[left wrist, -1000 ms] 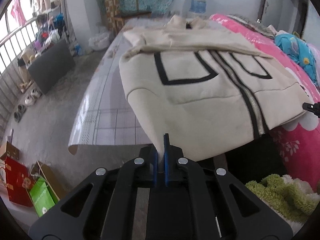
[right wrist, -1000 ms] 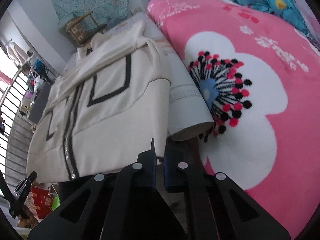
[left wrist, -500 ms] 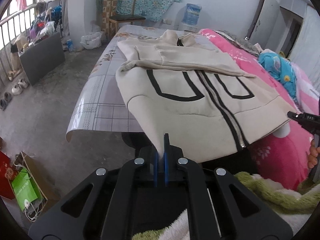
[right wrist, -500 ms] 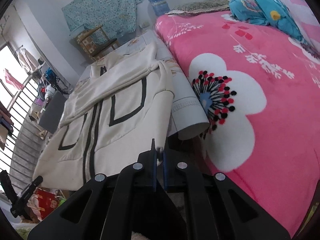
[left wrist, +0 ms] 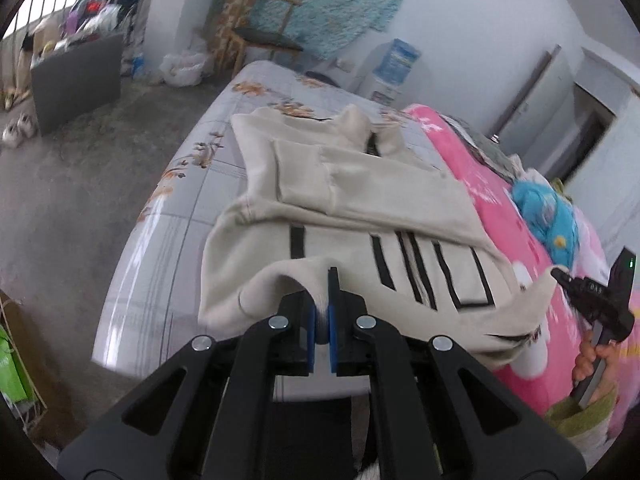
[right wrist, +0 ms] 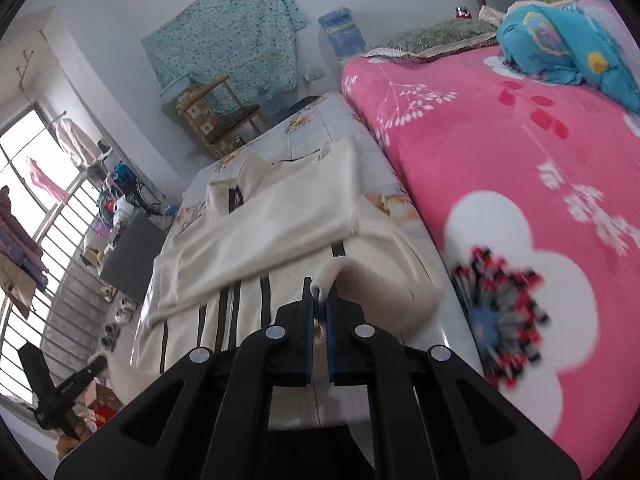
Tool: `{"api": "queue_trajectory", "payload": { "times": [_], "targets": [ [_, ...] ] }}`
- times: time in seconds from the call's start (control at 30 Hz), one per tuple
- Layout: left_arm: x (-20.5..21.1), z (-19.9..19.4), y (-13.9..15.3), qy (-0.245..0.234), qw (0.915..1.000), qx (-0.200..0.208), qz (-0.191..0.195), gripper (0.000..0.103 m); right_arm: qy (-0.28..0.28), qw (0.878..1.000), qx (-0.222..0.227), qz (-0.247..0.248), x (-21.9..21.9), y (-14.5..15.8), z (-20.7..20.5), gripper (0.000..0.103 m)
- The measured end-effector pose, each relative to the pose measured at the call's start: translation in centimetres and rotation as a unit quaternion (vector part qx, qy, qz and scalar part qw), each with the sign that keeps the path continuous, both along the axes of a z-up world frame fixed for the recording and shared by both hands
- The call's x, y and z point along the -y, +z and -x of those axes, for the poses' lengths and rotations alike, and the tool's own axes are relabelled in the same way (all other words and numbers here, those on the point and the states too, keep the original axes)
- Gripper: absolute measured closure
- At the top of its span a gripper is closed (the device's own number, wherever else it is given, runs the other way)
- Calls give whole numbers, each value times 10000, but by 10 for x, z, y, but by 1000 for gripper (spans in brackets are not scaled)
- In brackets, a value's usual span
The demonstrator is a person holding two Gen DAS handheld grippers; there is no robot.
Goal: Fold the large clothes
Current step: 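Lay the hem over the folded sleeves and open the left gripper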
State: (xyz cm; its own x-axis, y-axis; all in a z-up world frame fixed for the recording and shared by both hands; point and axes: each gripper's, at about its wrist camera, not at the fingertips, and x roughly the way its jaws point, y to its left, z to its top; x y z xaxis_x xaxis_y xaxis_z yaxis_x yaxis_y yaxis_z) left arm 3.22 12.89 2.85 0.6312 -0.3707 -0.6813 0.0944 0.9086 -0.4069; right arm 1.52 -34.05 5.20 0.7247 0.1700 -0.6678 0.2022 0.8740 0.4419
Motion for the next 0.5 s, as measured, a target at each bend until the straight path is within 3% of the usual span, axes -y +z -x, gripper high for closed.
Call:
{"api": "queue_trajectory", "payload": {
  "times": [0.13,0.27,0.33,0.4,0.5],
  "targets": [
    [-1,-43,-16,144,9995,-275,55,98,-43,9998,-149,-108,10,-18,-51,98],
    [-2,-74,-38,294,9986,-396,-184,93,-143,9992,-354,-118,15,-48,-94,96],
    [-7,-80,-47,359,9984,-419,-156,88,-186,9985,-514,-80,17,-64,-107,86],
    [-13,-82,-48,462,9981,-384,-100,74,-219,9978,-621,37,18,-69,-111,79],
    [-26,-75,-42,550,9983,-196,-38,60,-206,9987,-431,198,23,-57,-100,53]
  ]
}}
